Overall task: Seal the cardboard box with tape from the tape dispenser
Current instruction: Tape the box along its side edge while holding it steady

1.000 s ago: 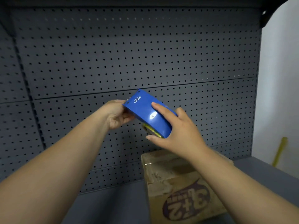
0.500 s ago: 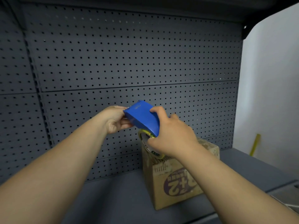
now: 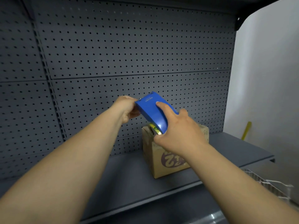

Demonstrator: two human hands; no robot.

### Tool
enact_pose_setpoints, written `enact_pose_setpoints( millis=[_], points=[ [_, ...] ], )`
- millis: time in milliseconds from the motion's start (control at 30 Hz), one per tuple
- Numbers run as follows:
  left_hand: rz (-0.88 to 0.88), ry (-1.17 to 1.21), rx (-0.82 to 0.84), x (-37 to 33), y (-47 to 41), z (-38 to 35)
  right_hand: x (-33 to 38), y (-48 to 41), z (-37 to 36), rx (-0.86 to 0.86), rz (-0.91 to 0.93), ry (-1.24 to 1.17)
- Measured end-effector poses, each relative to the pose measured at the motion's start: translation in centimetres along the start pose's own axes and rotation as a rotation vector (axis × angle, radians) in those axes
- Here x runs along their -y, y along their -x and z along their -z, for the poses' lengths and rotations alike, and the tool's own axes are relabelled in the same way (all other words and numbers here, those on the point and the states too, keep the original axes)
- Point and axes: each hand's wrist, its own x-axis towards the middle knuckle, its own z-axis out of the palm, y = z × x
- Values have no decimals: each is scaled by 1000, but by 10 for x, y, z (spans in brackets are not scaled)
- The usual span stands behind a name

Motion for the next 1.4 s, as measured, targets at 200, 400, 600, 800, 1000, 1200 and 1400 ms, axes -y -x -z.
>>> enact_pose_setpoints(
  millis=[200, 400, 600, 800, 1000, 1200, 1400],
  points=[
    [-45, 19, -42, -5, -14, 31, 0, 31, 6, 15, -22, 16],
    [-90, -126, -3, 7, -45, 35, 0, 29, -1, 12, -85, 109],
    [-141, -437, 80, 55, -92, 16, -2, 14, -35, 7, -178, 266],
    [-164, -679, 208, 99, -130, -5, 7, 0, -60, 39, -266, 358],
    [-119, -692, 283, 125, -152, -18, 18, -12, -75, 116, -353, 406],
    [177, -352, 373, 146, -159, -24, 27, -16, -80, 146, -388, 419],
    [-297, -498, 226, 161, -138, -26, 31, -16, -80, 170, -417, 446]
  ],
)
